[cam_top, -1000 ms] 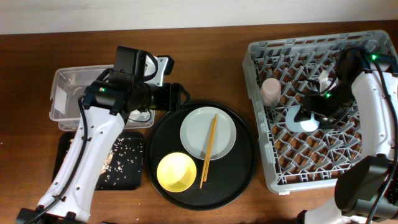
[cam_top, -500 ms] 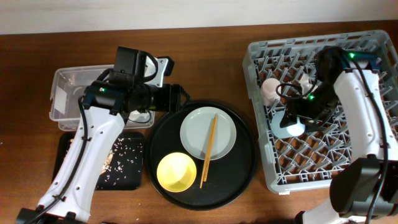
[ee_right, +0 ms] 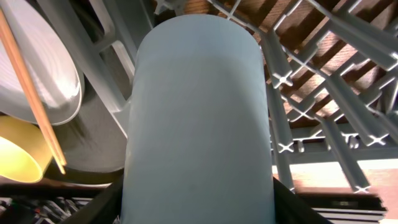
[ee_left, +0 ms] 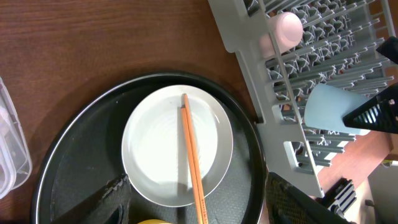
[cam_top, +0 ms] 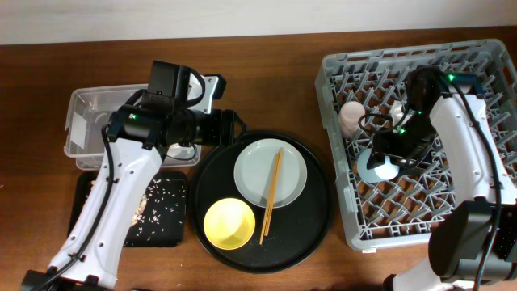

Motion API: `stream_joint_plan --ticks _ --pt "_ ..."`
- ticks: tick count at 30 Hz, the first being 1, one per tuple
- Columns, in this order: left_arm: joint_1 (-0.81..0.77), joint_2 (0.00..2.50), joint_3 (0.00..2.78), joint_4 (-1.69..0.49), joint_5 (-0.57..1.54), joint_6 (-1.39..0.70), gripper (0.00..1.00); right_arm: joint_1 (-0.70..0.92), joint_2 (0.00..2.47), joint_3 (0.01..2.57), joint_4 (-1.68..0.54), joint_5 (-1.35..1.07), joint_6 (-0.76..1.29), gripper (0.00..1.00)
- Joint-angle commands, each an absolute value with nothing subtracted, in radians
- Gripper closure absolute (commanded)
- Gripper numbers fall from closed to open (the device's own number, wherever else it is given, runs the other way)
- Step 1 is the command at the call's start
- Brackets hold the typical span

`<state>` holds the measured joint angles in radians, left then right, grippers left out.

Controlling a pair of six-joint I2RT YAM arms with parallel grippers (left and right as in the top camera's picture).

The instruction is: Sort waste into correct bins and load items into the dishwasher rack

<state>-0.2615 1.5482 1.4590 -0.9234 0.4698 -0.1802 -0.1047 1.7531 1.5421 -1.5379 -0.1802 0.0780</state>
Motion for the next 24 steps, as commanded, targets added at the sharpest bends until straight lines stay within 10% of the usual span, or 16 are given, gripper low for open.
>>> stream_joint_plan --ticks 1,12,16,19,24 --pt "-0.26 1.541 1.467 -0.922 0.462 -0.186 0.32 -0.104 1.729 1.535 -1.536 -0.171 0.088 0.28" --pt "-0.251 1.541 1.467 -0.922 0.288 -0.239 0.32 -0.045 1.666 1.628 -1.604 -0.305 0.083 0.27" --pt "-0.094 1.541 1.467 -0.921 0.238 -0.307 0.3 0.241 1.636 1.617 -1.551 -0.333 0.25 0.41" --pt "0.05 1.541 1.467 -0.979 0.238 -0.306 0.01 0.511 1.639 1.541 -1.321 -0.313 0.437 0.52" --pt "0.095 1.541 1.467 -0.983 0.238 -0.306 0.01 0.697 1.664 1.363 -1.05 -0.122 0.677 0.56"
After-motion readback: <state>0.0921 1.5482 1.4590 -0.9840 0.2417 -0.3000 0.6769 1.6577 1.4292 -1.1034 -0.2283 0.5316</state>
